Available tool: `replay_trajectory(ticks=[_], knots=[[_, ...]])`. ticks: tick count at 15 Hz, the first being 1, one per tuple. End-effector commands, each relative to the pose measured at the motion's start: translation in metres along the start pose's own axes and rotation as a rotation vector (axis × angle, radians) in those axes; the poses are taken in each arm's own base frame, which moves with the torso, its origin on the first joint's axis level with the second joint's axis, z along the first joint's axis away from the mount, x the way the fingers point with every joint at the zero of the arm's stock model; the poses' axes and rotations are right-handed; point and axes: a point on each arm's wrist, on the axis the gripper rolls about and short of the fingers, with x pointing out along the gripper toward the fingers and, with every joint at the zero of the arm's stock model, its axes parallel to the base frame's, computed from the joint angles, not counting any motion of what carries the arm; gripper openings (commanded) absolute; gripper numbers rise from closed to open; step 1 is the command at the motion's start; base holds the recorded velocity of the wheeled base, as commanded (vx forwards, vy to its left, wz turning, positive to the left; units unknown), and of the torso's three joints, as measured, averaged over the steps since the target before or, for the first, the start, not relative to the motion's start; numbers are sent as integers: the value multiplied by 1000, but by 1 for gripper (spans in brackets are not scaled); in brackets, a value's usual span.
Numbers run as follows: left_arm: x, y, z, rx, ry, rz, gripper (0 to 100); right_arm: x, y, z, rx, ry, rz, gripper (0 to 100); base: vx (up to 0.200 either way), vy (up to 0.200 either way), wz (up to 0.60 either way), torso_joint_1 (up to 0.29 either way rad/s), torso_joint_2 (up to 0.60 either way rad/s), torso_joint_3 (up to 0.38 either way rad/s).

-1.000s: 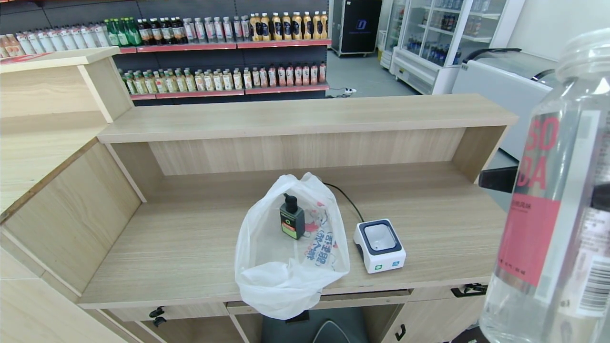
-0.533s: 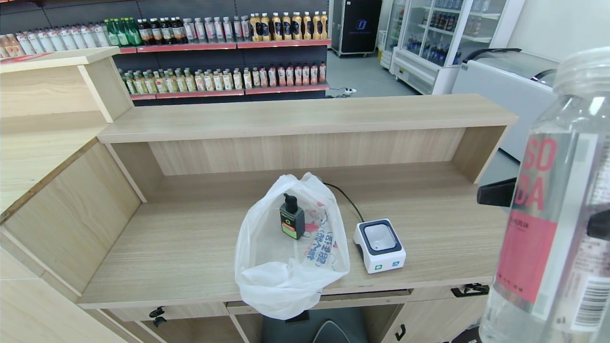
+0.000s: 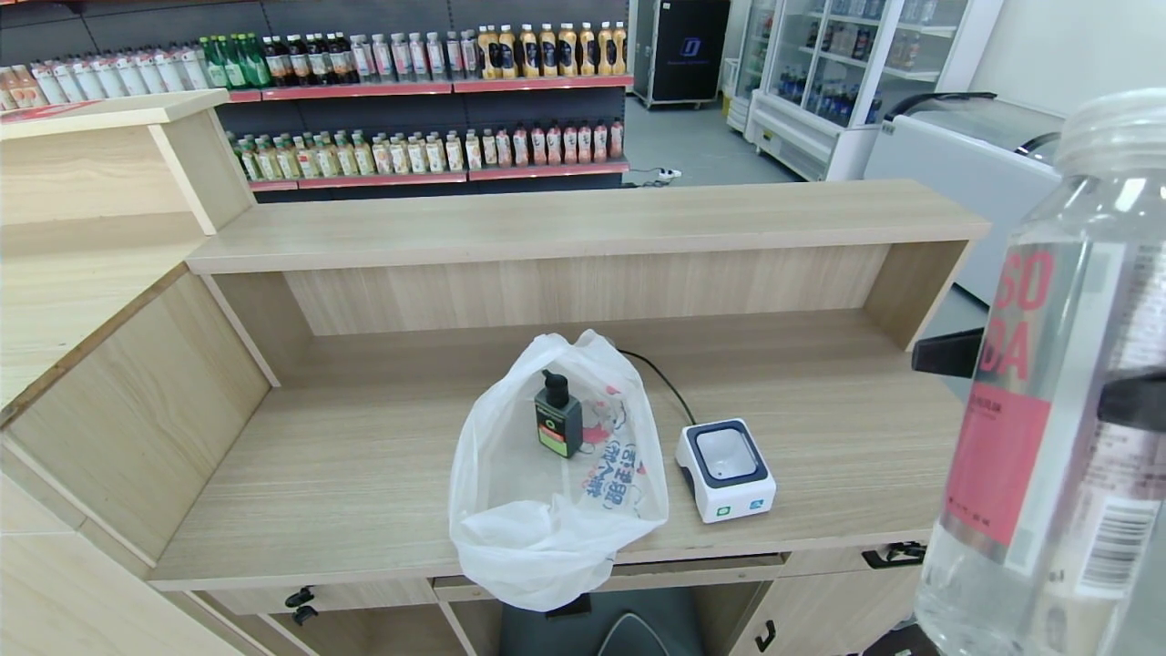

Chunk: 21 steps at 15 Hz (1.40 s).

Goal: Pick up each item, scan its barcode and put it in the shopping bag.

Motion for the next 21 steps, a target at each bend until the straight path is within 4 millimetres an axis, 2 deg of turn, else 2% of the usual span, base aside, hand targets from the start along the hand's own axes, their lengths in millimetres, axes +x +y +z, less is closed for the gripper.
replay_trajectory(ticks=[1,2,3,4,5,6,7,8,9,10,11,12,14,16,17,21], knots=[[0,0,0,0,0,1,0,-21,-6,13,-43,-34,-113,0,0,0,0,0,0,0],[0,0,0,0,0,1,0,-35,-8,16,-71,-48,-182,0,0,0,0,0,0,0],[0,0,0,0,0,1,0,-58,-7,16,-86,-70,-298,0,0,0,0,0,0,0],[0,0,0,0,0,1,0,-70,-6,14,-89,-80,-359,0,0,0,0,0,0,0],[0,0,0,0,0,1,0,-94,-3,7,-98,-97,-486,0,0,0,0,0,0,0],[0,0,0,0,0,1,0,-104,-1,1,-102,-97,-542,0,0,0,0,0,0,0],[0,0,0,0,0,1,0,-111,-1,-5,-98,-98,-587,0,0,0,0,0,0,0],[0,0,0,0,0,1,0,-118,4,-16,-76,-121,-741,0,0,0,0,0,0,0],[0,0,0,0,0,-1,0,-119,3,-19,-64,-129,-807,0,0,0,0,0,0,0],[0,0,0,0,0,1,0,-119,-7,-30,-35,-106,-1102,0,0,0,0,0,0,0],[0,0,0,0,0,1,0,-118,-12,-36,-18,-50,-1299,0,0,0,0,0,0,0],[0,0,0,0,0,1,0,-121,-13,-35,-24,-43,-1410,0,0,0,0,0,0,0],[0,0,0,0,0,1,0,-122,-14,-32,-119,3,-1464,0,0,0,0,0,0,0],[0,0,0,0,0,1,0,-127,-22,-33,-398,261,-1474,0,0,0,0,0,0,0],[0,0,0,0,0,-1,0,-130,-22,-32,-484,343,-1474,0,0,0,0,0,0,0],[0,0,0,0,0,1,0,-139,-24,-38,-609,498,-1458,0,0,0,0,0,0,0]])
